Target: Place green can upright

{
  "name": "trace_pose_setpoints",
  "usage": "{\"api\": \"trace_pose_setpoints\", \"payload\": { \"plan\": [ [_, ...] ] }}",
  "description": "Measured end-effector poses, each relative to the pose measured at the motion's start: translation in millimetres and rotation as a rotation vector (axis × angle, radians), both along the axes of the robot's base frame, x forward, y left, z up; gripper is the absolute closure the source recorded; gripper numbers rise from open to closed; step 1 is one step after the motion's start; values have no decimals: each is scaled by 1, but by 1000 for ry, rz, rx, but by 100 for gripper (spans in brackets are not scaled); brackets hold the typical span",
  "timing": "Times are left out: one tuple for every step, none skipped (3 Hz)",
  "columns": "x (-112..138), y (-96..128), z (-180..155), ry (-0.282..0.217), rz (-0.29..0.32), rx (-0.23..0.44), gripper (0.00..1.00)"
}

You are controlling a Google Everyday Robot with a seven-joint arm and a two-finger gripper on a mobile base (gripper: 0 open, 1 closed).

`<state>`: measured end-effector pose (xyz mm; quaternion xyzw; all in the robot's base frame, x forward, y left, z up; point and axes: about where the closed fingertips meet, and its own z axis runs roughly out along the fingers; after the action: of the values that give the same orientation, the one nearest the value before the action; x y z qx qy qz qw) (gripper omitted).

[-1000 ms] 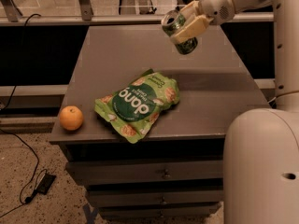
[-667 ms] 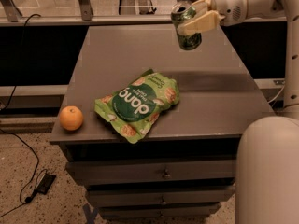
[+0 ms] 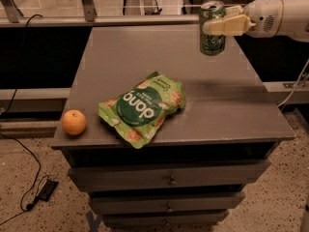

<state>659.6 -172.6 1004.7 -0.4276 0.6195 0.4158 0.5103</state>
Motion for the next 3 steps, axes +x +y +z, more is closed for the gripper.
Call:
{"api": "trace_pose_setpoints", "payload": {
  "plan": [
    [-23,-6,-15,38,-31,31,100],
    [-29,8,-41,95,-2,21,100],
    [-29,9,-41,95,-1,21,100]
  ]
}}
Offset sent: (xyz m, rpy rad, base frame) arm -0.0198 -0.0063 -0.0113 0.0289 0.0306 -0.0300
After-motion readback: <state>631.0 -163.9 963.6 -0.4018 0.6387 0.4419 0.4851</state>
